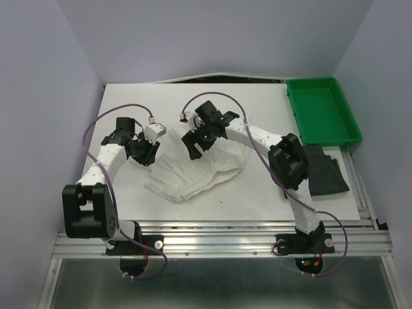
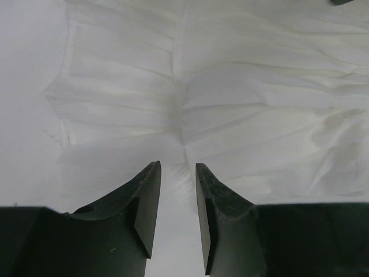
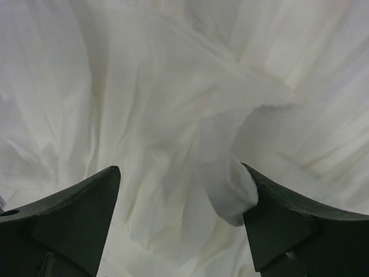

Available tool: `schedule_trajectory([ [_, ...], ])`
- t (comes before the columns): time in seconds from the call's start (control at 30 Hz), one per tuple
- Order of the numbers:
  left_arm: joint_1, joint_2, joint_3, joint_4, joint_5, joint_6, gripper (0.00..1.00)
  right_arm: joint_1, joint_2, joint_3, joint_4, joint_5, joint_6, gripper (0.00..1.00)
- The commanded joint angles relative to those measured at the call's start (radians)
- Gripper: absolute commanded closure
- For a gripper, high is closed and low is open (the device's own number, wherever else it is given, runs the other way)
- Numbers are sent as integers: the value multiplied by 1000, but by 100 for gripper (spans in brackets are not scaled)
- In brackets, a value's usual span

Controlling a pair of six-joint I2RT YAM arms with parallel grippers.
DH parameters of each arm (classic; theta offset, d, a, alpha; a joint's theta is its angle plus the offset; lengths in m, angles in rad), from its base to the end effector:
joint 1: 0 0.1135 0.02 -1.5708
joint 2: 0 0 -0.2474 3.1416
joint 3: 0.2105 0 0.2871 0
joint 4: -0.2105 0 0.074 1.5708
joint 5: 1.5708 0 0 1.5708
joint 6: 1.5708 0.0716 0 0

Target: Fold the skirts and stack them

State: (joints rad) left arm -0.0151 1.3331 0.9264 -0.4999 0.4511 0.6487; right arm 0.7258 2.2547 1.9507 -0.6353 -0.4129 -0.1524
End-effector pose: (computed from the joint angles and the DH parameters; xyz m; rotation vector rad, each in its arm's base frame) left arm 0.3282 -0.0362 0.1890 0.9482 2.1763 -0.2617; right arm 0.3882 0.3829 0.1658 -1.2425 2.2349 0.7481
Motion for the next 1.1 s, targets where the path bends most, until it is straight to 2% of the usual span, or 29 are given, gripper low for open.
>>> schedule_trajectory([
  [0.0,6,116,84,79,-135,48,58,-6,-151,-168,20,217,54,17],
  [0.1,6,178,101,98,-183,125,60,-6,-191,-239,23,321,63,25],
  [0.27,7,281,86,81,-284,284,68,-34,-184,-306,22,402,5,30],
  [0.4,-2,305,20,14,-316,403,74,-83,-97,-253,23,404,-36,36],
  [0.57,-71,272,-101,-38,-270,476,78,-137,25,-145,51,352,-154,36],
  [0.63,-115,256,-141,-48,-250,476,79,-137,45,-89,74,336,-179,36],
  [0.73,-238,194,-164,-60,-185,447,80,-137,62,-26,109,241,-220,35],
  [0.83,-351,161,-121,-101,-112,392,81,-146,45,13,109,201,-236,35],
  [0.97,-419,97,-22,-173,49,321,78,-175,-78,-21,109,146,-202,40],
  [1.07,-434,19,26,-160,87,255,72,-198,-210,-114,108,132,-121,46],
])
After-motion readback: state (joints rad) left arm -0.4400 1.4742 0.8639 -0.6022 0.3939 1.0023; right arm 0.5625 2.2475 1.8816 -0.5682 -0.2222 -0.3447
